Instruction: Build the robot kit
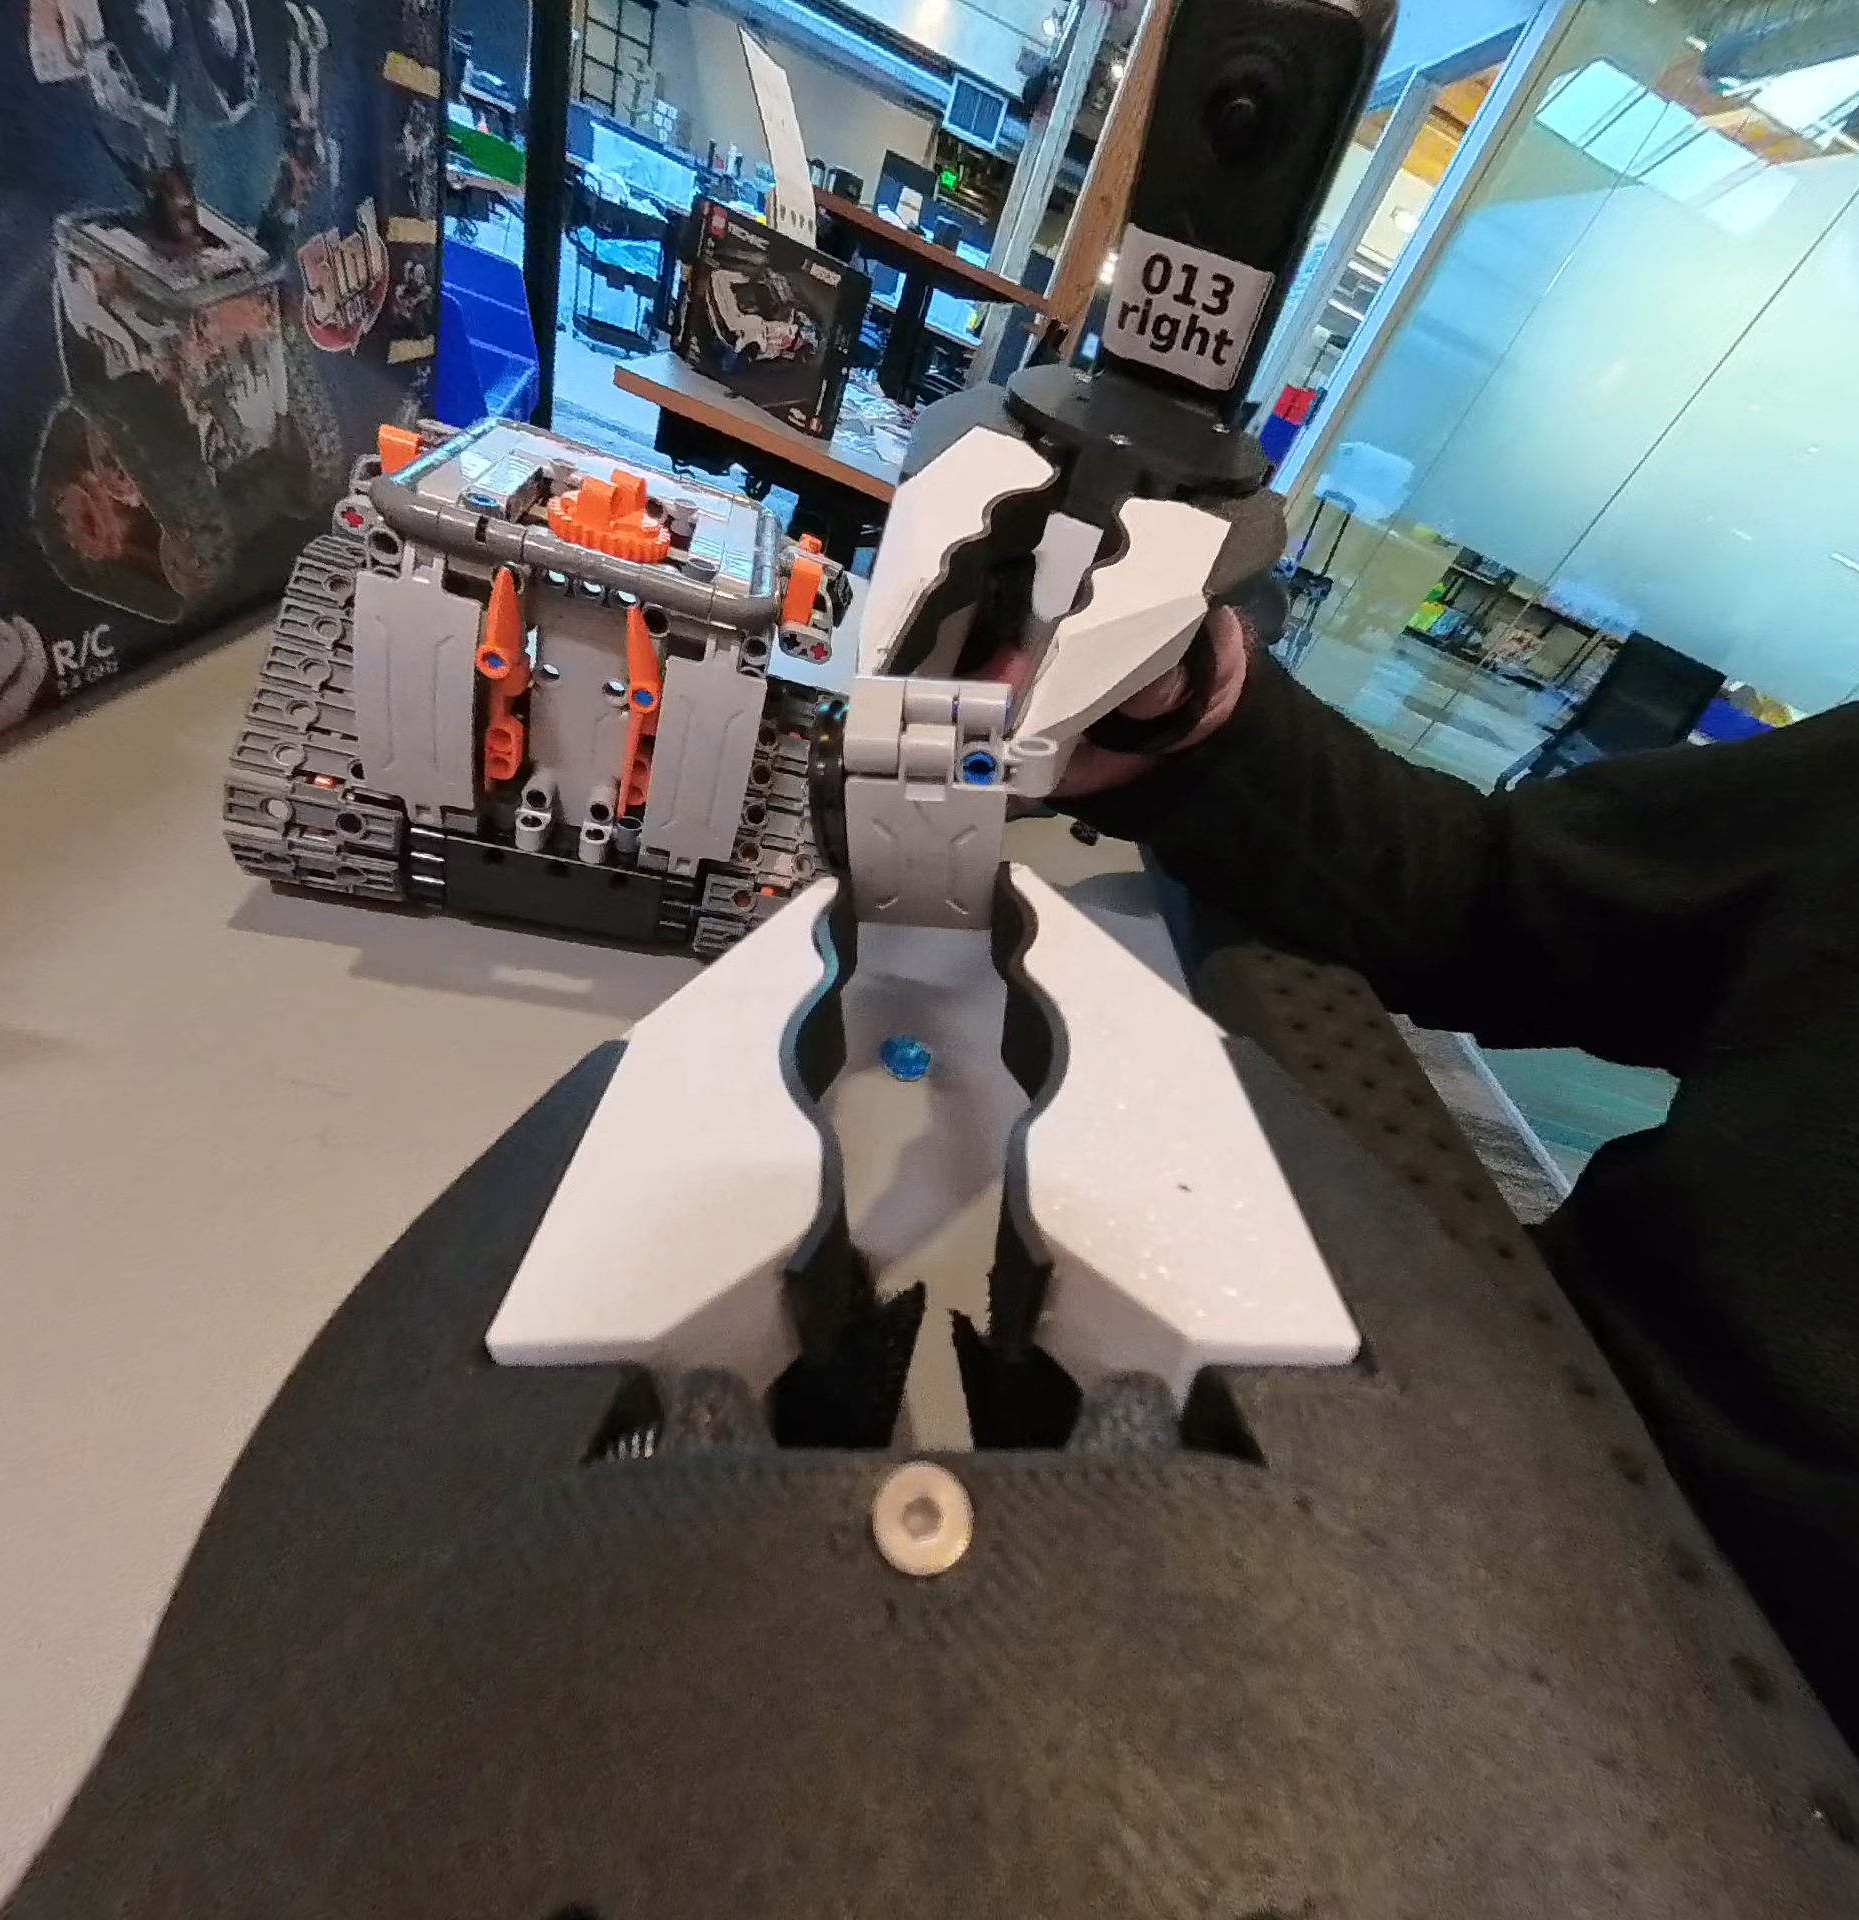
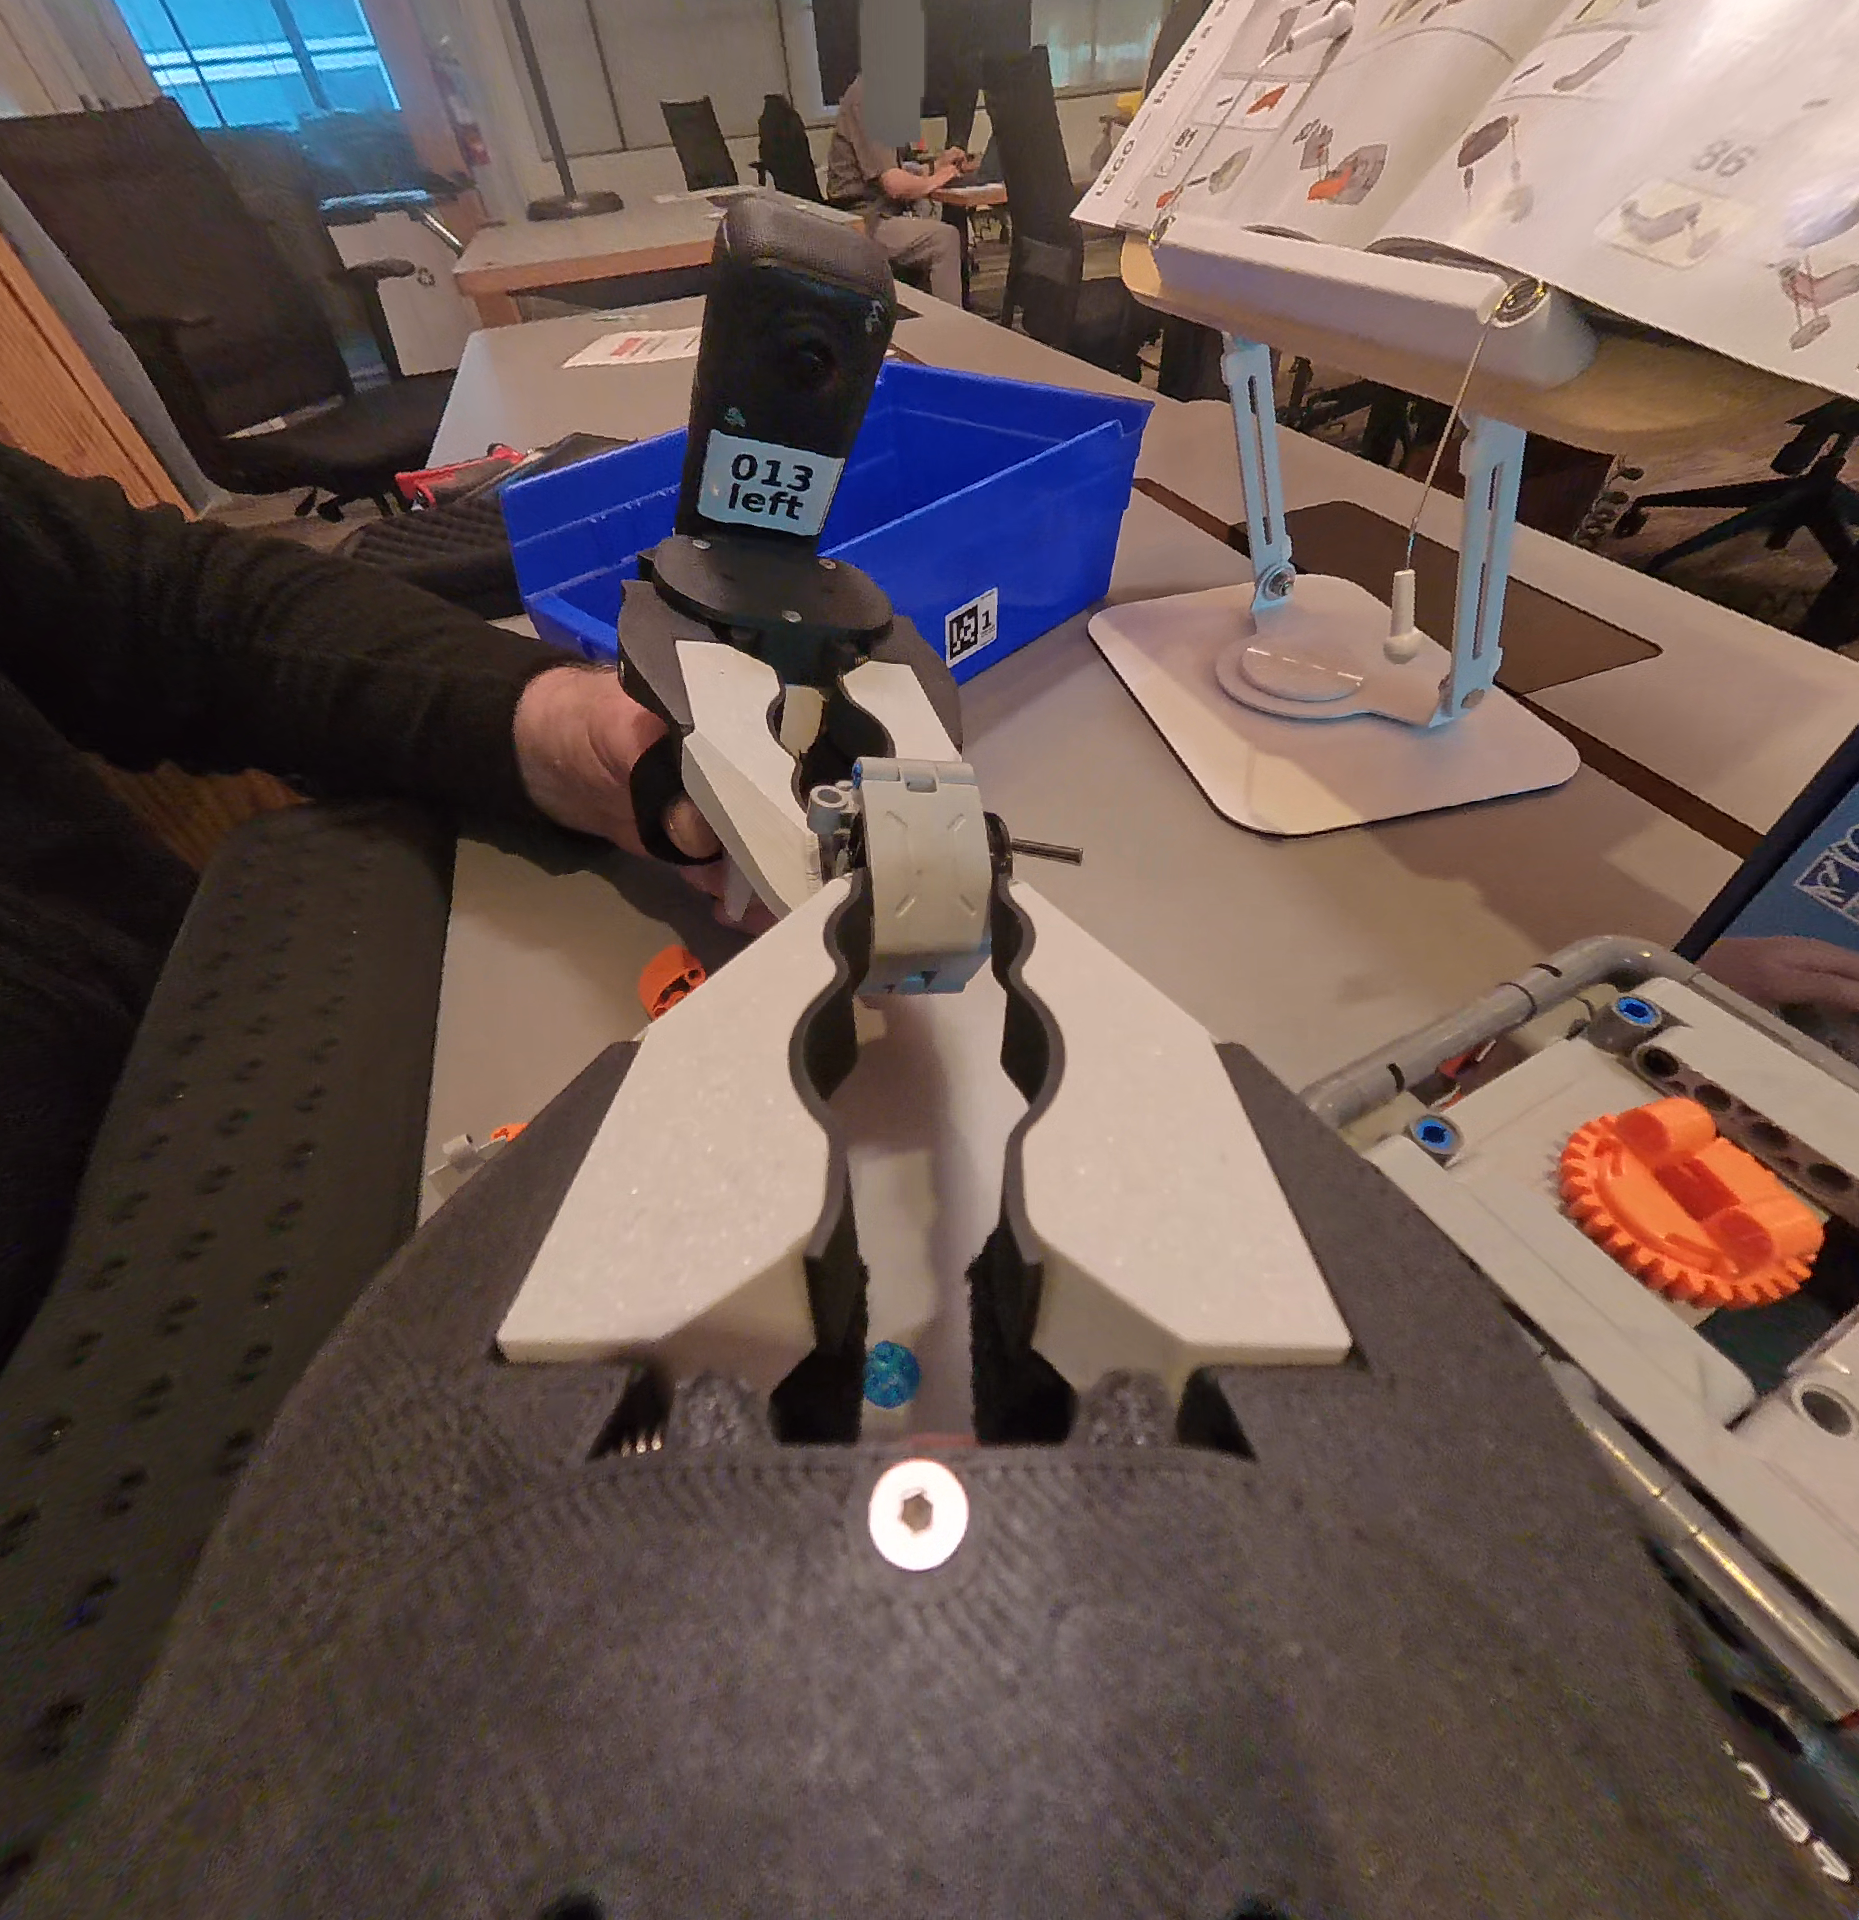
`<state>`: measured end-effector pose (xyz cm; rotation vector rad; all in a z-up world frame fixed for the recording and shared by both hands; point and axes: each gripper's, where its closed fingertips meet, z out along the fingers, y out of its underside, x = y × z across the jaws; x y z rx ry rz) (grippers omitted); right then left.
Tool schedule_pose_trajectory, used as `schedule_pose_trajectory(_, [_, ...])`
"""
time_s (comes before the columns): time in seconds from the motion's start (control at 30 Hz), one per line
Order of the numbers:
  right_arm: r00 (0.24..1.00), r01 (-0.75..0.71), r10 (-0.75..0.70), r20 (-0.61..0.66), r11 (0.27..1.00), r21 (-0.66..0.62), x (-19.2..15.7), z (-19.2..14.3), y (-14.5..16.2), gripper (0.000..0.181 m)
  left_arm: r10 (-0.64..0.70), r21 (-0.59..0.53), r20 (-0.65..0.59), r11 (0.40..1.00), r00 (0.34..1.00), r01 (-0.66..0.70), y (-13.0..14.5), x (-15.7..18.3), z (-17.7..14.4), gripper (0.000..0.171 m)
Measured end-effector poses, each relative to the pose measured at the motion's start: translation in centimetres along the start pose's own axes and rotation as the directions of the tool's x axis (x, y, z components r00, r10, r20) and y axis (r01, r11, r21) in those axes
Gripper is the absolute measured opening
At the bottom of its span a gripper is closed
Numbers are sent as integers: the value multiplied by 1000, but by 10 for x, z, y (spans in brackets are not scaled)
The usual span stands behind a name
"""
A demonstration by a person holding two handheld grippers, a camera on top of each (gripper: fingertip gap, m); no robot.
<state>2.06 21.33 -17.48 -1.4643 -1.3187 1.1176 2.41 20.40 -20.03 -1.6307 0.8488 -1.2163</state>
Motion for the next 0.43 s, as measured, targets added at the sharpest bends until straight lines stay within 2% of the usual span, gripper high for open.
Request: schedule_pose_trajectory(0.43, [997,72,-72,-17,997,-20,-1,-1,1,21,156,-23,78,988,985,-155,-4,-2,-4,23])
